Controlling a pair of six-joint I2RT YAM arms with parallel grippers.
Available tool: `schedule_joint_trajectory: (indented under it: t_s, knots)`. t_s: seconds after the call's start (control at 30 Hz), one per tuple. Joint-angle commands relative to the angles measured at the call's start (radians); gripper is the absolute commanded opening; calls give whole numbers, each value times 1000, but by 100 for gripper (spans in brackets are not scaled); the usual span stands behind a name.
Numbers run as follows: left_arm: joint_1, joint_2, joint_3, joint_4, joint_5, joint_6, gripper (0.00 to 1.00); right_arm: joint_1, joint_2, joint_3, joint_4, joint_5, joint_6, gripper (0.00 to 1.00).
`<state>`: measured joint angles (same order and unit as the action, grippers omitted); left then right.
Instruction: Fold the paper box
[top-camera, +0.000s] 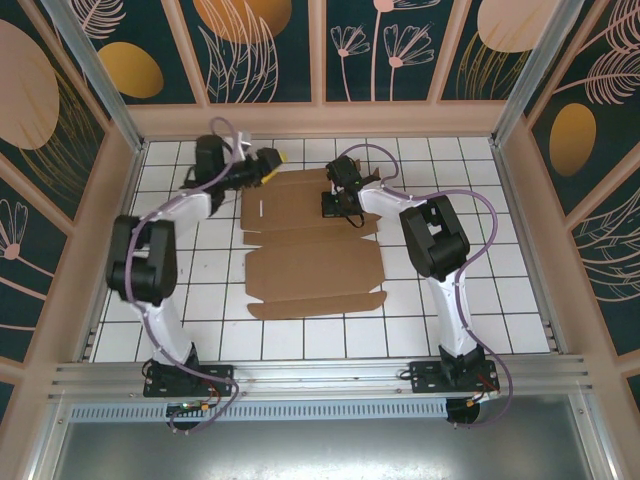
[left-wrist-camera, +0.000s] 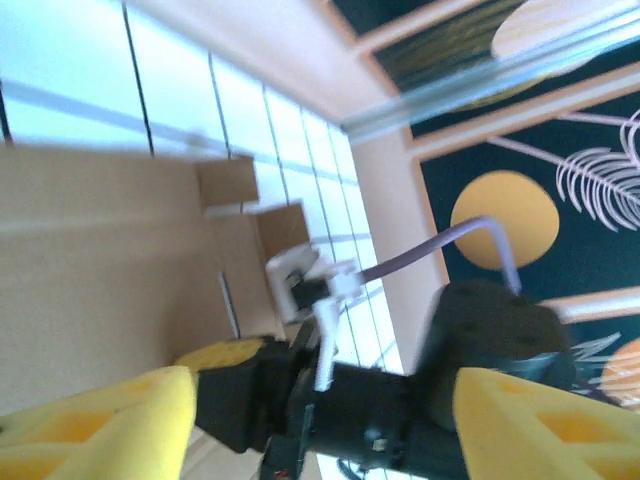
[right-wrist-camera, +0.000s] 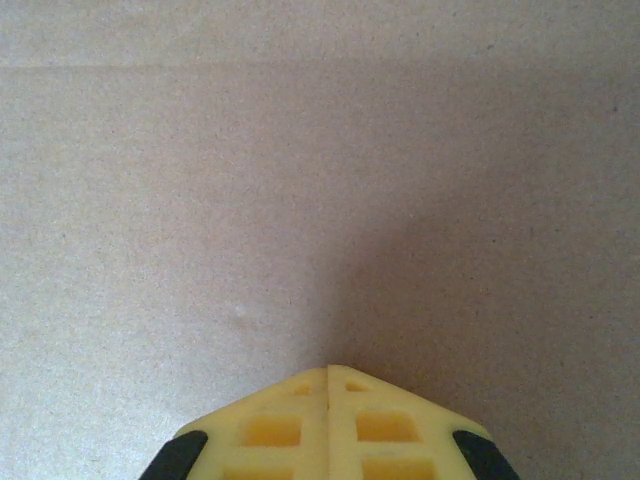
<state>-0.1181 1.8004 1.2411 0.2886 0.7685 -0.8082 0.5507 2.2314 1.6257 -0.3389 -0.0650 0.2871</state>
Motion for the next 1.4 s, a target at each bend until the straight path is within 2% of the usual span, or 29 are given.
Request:
schedule_joint_trajectory:
  t_s: [0.0,0.07,0.17,0.23,0.47,0.6,0.77,0.9,1.1,1.37]
  knots:
    - [118,-43,-73,-252,-192,109,52,3,84,-56,-150,30,-20,0]
    - [180,-69,-124,-294,-283,106,38,3,83,-55,-150,29,-22,0]
    - [250,-81,-199,-291,-350,82,29,3,83,-53,-153,25,-23,0]
    - [268,-56,-215,-295,-371,75,26,5,85,-53,-153,24,-25,0]
    - [257,119,-184,-289,-297,64,13,5,85,-54,-153,23,-24,0]
    - [207,170,-127,-316,-268,92,5,5,88,-52,-150,19,-20,0]
    - [156,246,-62,-351,-270,105,3,8,89,-43,-153,17,-17,0]
    - [131,288,-34,-353,-224,104,3,8,85,-46,-156,21,-19,0]
    - [109,247,-72,-277,-144,61,5,9,92,-47,-153,18,-19,0]
    - [43,216,-17,-284,-126,41,6,11,103,-46,-151,7,-15,0]
